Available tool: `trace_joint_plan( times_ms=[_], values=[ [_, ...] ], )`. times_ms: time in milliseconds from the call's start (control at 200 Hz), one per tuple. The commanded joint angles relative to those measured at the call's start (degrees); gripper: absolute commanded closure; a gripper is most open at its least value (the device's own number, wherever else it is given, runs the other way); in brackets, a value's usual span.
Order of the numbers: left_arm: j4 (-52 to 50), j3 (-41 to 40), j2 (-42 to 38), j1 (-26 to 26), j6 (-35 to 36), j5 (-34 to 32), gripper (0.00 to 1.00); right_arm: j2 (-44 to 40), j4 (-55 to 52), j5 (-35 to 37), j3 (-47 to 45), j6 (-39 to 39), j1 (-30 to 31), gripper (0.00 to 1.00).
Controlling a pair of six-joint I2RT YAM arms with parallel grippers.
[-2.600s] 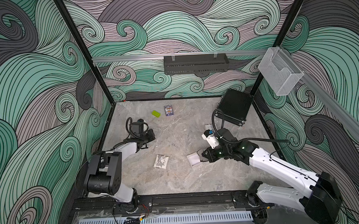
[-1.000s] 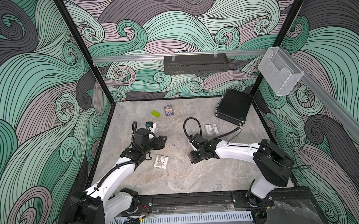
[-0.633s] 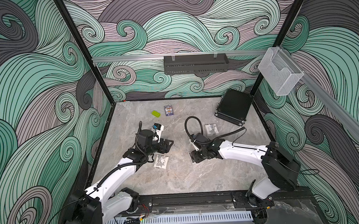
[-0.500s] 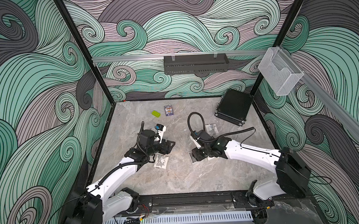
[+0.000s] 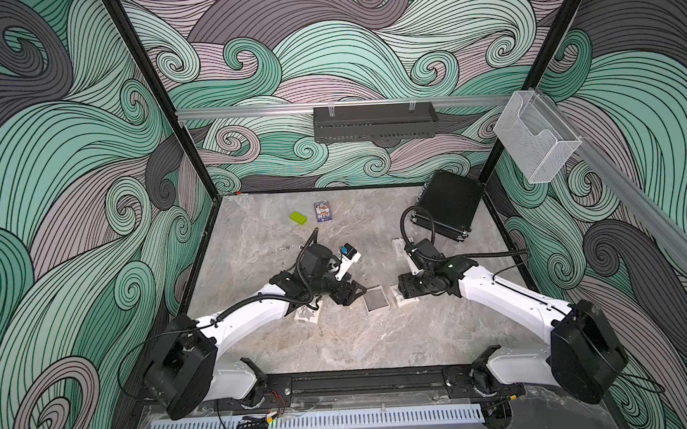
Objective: Take the necklace out of the lift-off lid jewelry box
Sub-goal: Place the inner lining in the jewelry box.
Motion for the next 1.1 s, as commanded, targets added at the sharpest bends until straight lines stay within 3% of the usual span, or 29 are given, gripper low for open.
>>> trace_joint_plan(
  times_ms=[0,285,951,1096],
  values=[
    [-2.88,3.79,4.44,-2.33,3.40,-2.96,0.30,0.19,-0.67,-0.35,-0.64,-0.52,-0.56,0.30],
    [-6.71,10.69,16.17,-7.50,5.66,-15.87,0.35,-1.67,-0.29,-0.09,-2.31,-0.33,-1.37,0.27],
    [-15.16,21.59,29.87,-12.47,8.20,-27.10,0.40,-2.16,0.59,-1.65,-3.30,-0.77,-2.16,0.25],
    [-14.53,21.03,29.15,-12.80,6.48,-29.00,0.41,-2.14,0.55,-1.93,-3.39,-0.77,-2.20,0.25]
  ],
)
